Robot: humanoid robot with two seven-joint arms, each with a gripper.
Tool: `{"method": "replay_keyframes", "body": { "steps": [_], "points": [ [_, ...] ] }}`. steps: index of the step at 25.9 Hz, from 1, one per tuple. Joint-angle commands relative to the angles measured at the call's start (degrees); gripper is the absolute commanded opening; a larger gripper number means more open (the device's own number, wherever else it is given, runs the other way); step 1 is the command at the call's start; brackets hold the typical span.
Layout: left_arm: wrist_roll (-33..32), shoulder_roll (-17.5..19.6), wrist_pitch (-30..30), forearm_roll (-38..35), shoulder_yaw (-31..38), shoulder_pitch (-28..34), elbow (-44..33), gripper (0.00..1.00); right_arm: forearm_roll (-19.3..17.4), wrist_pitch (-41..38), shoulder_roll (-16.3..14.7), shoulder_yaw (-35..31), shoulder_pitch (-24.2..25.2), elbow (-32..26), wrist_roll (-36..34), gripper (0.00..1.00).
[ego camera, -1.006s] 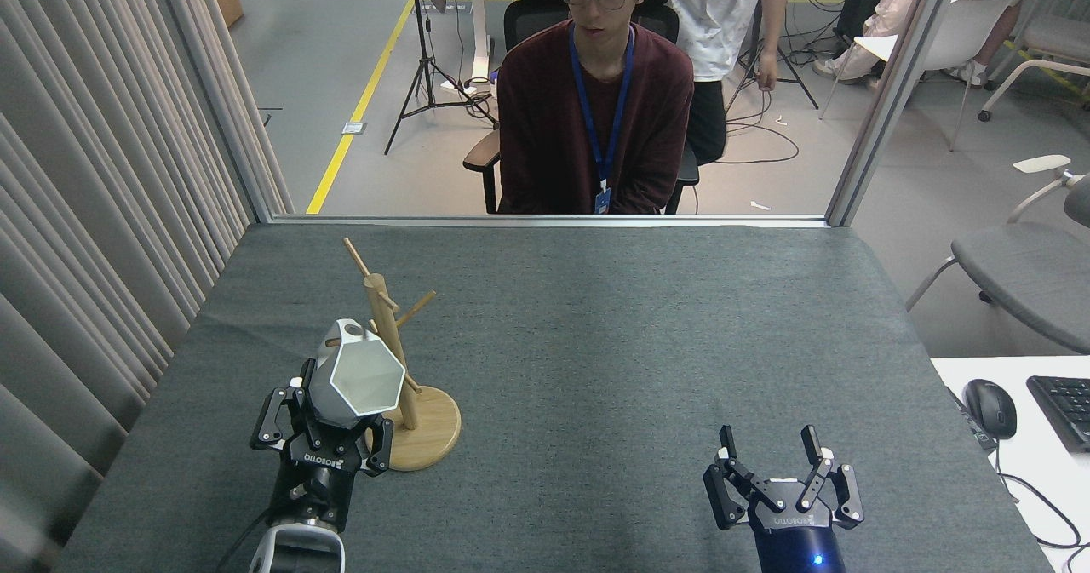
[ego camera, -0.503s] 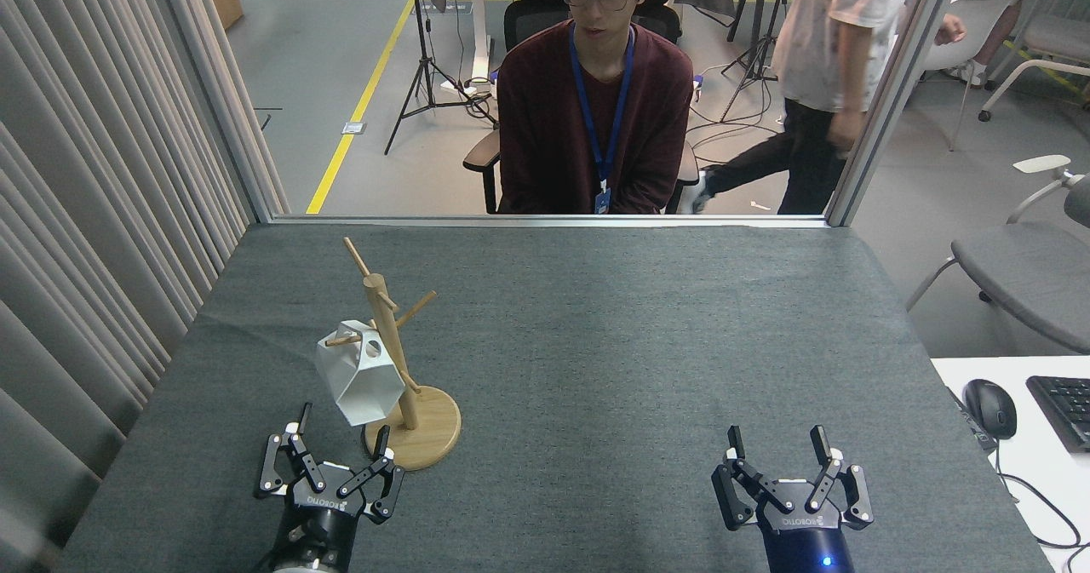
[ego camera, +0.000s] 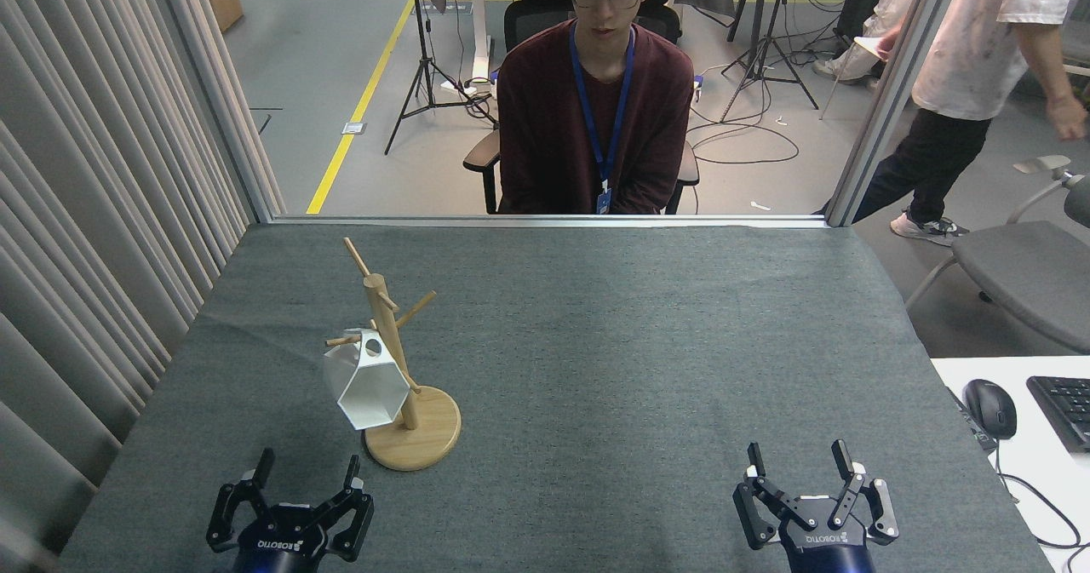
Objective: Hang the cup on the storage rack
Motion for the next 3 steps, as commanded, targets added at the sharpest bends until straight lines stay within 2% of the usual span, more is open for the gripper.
{"method": "replay_keyframes", "body": {
  "steps": [1, 3],
  "points": [
    [-3.37, -0.31, -1.97, 5.76, -0.10, 1.56, -2.51, 1.00, -0.13, 0.06, -0.18, -0.14, 1.15, -0.44, 0.12, 0.99],
    [-4.08, -0.22, -2.23, 8.67, -0.36, 1.73, -2.69, 1.00, -0.30, -0.03, -0.18, -0.14, 1.15, -0.79, 0.12, 0.99]
  ]
}}
